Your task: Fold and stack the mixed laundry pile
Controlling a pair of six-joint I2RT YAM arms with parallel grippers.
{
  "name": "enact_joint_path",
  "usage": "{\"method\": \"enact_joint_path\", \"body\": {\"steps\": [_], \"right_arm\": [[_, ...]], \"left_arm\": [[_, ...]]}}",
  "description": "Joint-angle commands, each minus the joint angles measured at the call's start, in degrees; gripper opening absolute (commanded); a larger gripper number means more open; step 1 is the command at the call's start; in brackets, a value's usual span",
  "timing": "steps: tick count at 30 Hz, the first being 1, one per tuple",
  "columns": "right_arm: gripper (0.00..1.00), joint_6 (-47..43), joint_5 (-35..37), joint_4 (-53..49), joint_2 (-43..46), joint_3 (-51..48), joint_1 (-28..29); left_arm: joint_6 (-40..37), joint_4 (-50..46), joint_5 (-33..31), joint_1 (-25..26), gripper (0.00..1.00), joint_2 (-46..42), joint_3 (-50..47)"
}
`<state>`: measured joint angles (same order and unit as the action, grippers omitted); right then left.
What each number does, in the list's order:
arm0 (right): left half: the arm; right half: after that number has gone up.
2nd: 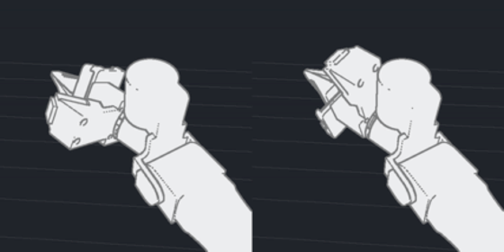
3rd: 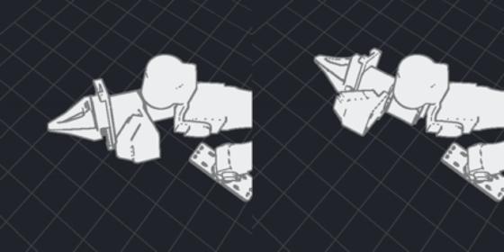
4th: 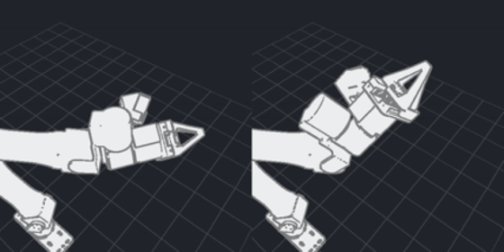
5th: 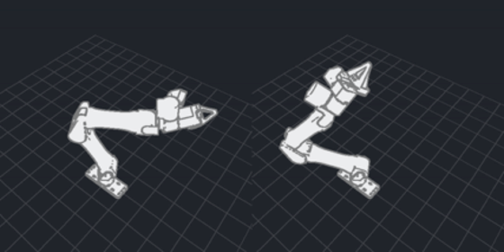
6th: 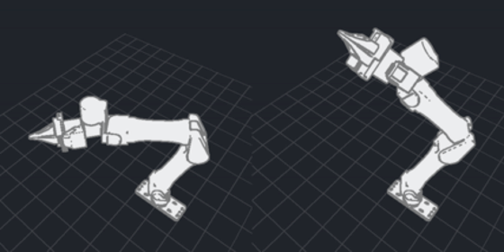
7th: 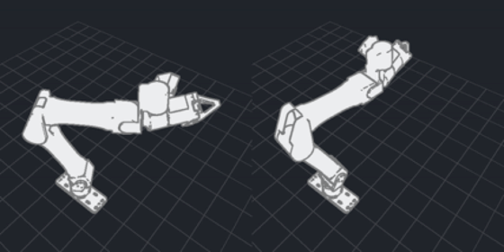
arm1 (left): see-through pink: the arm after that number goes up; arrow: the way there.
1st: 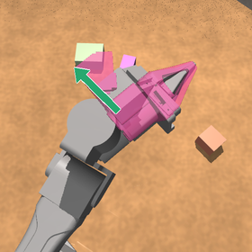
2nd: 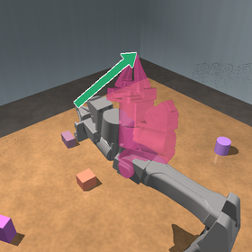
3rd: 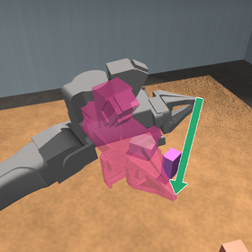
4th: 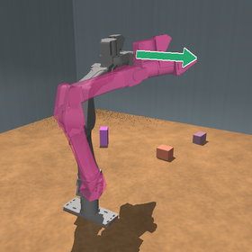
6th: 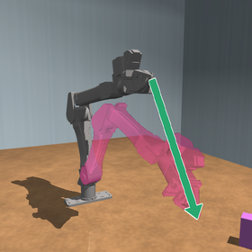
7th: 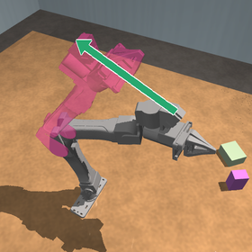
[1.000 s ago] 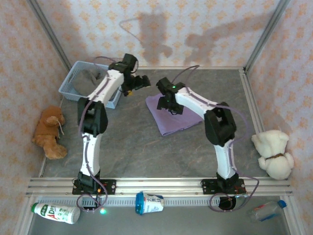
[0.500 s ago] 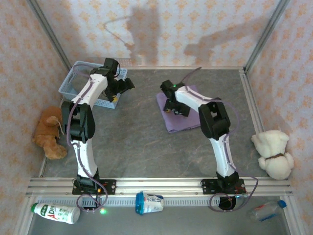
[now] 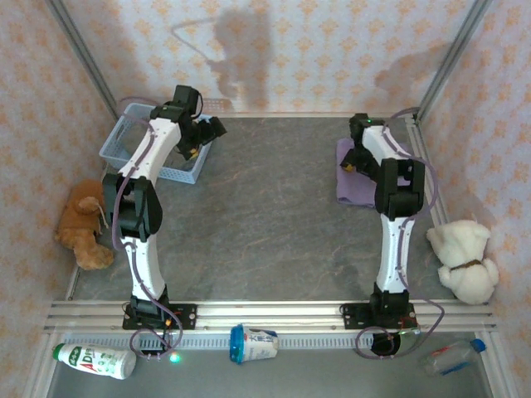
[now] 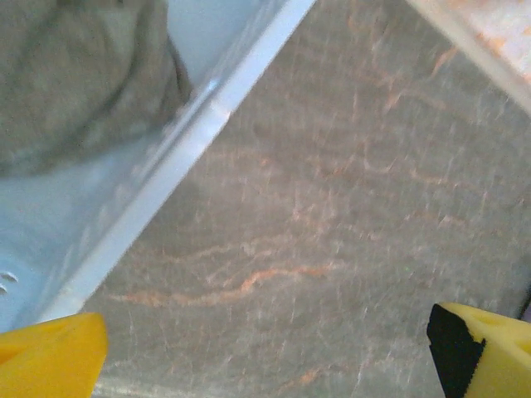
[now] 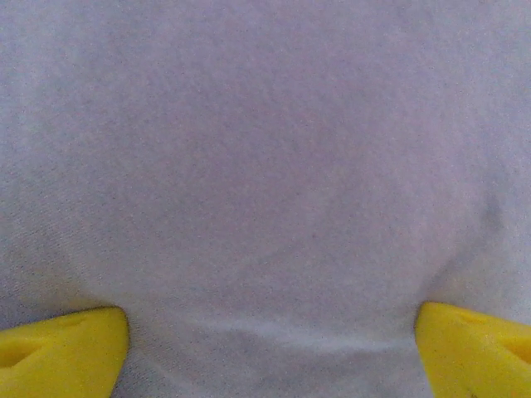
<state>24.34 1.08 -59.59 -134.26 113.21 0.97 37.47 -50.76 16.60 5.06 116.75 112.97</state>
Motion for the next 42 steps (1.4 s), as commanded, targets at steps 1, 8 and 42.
{"method": "enact_joint_path", "body": {"steps": [1, 8, 42], "right_arm": [[0.9, -5.36, 1.61, -5.57, -6.46, 3.49, -2.85], [0.9, -6.29, 4.19, -8.0, -7.24, 7.32, -8.54], [0.99, 0.79, -2.08, 1.38, 43.63, -21.72, -3.07]], "left_arm": [[-0.9, -4.0, -7.14, -2.13, 1.0, 2.64, 5.33], [-0.96, -8.44, -13.69, -7.32, 1.0, 8.49, 13.7], [2.02, 4.94, -0.12, -12.24, 0.0, 11.63, 19.34]]}}
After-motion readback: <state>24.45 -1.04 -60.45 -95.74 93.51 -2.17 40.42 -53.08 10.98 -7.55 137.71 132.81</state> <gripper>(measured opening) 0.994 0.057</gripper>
